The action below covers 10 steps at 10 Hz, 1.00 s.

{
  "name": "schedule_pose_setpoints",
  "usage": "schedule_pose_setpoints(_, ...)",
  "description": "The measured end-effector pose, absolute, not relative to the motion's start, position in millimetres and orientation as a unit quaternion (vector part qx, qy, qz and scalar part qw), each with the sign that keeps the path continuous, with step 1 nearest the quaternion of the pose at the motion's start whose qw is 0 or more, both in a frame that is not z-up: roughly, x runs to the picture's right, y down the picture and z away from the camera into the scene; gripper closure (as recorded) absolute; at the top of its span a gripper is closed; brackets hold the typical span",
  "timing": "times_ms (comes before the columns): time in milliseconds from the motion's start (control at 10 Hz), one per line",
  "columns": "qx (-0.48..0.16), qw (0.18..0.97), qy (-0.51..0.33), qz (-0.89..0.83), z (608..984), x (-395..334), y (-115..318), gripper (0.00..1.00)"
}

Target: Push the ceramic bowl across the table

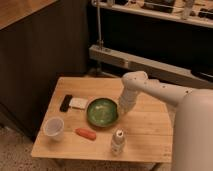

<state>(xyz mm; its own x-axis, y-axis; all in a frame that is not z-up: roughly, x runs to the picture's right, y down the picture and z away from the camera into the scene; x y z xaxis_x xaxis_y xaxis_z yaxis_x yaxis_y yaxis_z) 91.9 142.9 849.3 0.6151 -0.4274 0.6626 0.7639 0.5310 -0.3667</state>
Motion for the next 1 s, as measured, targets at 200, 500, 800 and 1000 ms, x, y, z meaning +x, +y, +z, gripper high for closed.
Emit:
schedule_pose_setpoints(200, -0.328, 0.833, -0.258, -0.364, 850, 71, 141, 0.9)
schedule_pose_setpoints(500, -0.328, 0.829, -0.257, -0.373, 852, 58, 139, 0.9)
schedule_pose_setpoints(800, -0.326, 0.825, -0.261, -0.381, 856, 22, 133, 0.9)
schedule_pose_setpoints(1000, -0.325, 0.823, -0.261, -0.386, 858, 17, 128, 0.9)
